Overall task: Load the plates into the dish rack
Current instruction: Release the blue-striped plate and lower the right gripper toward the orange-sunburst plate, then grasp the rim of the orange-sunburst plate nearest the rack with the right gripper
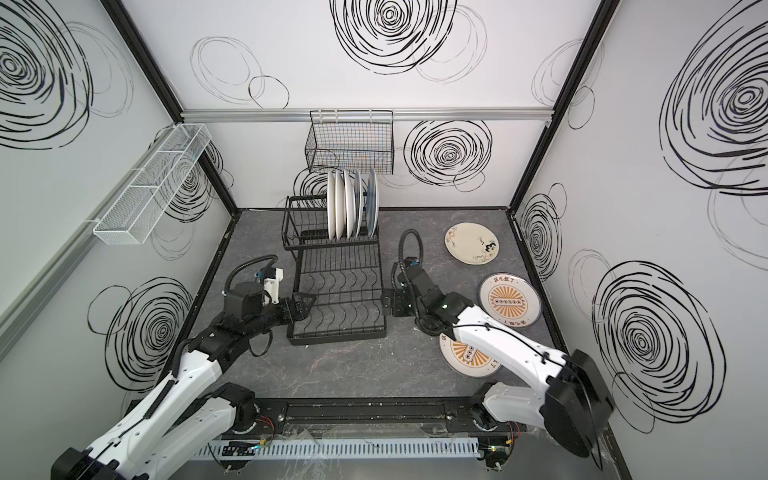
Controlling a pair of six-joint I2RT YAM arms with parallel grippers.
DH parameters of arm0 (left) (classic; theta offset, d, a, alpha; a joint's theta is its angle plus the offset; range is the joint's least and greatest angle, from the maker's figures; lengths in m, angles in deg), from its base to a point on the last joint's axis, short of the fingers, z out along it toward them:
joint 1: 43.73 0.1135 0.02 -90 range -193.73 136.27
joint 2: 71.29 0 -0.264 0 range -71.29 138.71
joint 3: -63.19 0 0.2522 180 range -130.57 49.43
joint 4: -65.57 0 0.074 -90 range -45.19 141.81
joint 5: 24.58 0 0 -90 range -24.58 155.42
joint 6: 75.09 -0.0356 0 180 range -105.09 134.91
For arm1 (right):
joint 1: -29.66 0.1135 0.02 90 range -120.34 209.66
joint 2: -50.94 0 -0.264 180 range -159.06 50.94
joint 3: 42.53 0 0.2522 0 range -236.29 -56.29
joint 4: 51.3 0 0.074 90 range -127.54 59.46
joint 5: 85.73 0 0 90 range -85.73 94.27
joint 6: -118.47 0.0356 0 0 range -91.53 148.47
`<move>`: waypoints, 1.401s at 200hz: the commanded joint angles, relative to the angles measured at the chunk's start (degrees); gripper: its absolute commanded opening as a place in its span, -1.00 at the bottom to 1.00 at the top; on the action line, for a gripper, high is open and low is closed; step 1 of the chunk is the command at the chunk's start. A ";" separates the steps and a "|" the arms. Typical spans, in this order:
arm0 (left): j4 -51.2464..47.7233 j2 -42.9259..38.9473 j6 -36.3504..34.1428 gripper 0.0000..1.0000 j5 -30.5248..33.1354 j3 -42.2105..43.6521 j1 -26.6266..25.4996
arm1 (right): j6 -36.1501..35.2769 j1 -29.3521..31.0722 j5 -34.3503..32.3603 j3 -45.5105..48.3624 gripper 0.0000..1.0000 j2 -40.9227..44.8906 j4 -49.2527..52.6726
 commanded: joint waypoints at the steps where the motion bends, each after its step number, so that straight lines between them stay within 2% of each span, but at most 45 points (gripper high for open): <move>1: 0.86 -0.81 0.05 0.92 3.47 -1.21 -4.89 | 5.69 -3.48 -6.34 7.28 0.89 5.46 9.97; 20: 4.58 -1.28 2.24 0.92 2.76 0.78 -8.51 | 7.51 -7.26 -3.36 13.54 0.87 10.25 8.52; 43: 7.35 -0.96 3.47 0.92 2.34 1.98 -11.70 | 9.10 -9.14 -2.03 18.23 0.87 12.75 7.24; 70: 7.40 0.32 2.90 0.92 3.27 0.93 -14.88 | 8.93 -10.33 -1.19 20.88 0.88 12.76 4.92; 111: 8.09 1.74 2.85 0.92 3.27 0.60 -16.98 | 8.13 -11.19 4.12 22.84 0.88 9.69 -2.64; 191: 6.62 1.13 2.64 0.92 4.88 0.61 -17.45 | 5.34 -9.73 11.15 17.92 0.88 -1.31 -13.34; 280: 4.34 -0.33 1.56 0.92 6.52 0.69 -16.44 | -0.31 -5.43 15.75 2.26 0.87 -19.97 -21.41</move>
